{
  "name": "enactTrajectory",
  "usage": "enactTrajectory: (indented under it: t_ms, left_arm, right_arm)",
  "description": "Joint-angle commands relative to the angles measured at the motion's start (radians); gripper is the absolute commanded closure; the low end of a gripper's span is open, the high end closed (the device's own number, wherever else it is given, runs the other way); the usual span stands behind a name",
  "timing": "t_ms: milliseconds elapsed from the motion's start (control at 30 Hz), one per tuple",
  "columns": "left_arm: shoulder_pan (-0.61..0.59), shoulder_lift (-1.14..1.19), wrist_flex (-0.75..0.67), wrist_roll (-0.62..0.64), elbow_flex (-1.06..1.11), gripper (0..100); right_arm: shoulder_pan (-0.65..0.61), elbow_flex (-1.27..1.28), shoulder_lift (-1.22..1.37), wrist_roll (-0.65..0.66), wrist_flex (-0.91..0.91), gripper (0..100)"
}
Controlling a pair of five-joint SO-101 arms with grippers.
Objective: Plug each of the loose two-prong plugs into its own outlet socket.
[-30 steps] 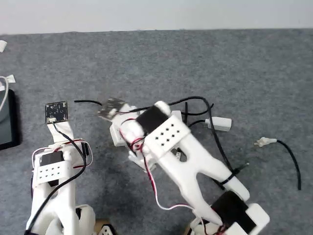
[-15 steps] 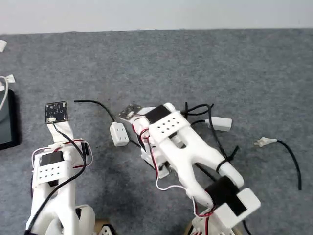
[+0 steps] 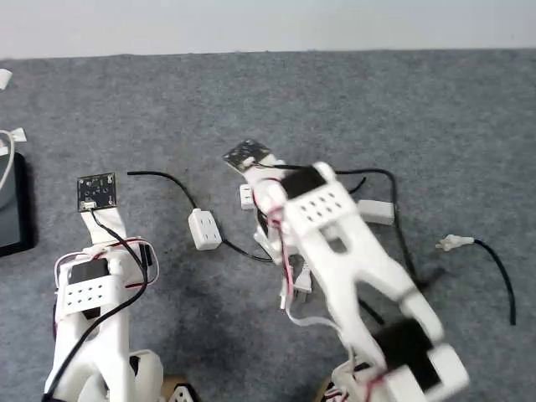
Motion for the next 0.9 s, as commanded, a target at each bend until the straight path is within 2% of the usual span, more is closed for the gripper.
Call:
enactTrajectory:
  t_ms: [0,67,167,233,333,567,733,867]
  left_arm:
    - [-0.008,-0.014,-0.026,-0.015,-0.013,94]
    - [-0.008,-0.014,-0.026,-0.015,-0.013,94]
    - [-0.008,-0.014,-0.028,-0.015,-0.013,94]
    - [-0.008,-0.014,-0.028,-0.015,-0.013,94]
    - [-0.006,-0.014,-0.028,-0.015,-0.013,94]
    - [-0.005,-0.014,-0.028,-0.015,-0.013,94]
    - [-0.006,-0.014,-0.028,-0.015,-0.013,94]
    - [-0.006,-0.014,-0.034,-0.015,-0.012,94]
  right_arm:
    - [0.005,0.161,-0.309,-0.017,-0.041,80.8]
    - [0.013,0.279,-0.469,-0.034,-0.071,82.4]
    - [0.116,0.471,-0.645,-0.046,-0.213,83.0]
    - [0.151,0.600,-0.691,-0.087,-0.320,83.0]
    - [0.117,0.724,-0.667,-0.118,-0.443,83.0]
    - [0.004,0.744,-0.604,-0.247,-0.588,84.7]
    - [0.031,0.758,-0.575,-0.238,-0.625,98.0]
    - [0.111,0.760,-0.519,-0.190,-0.622,98.5]
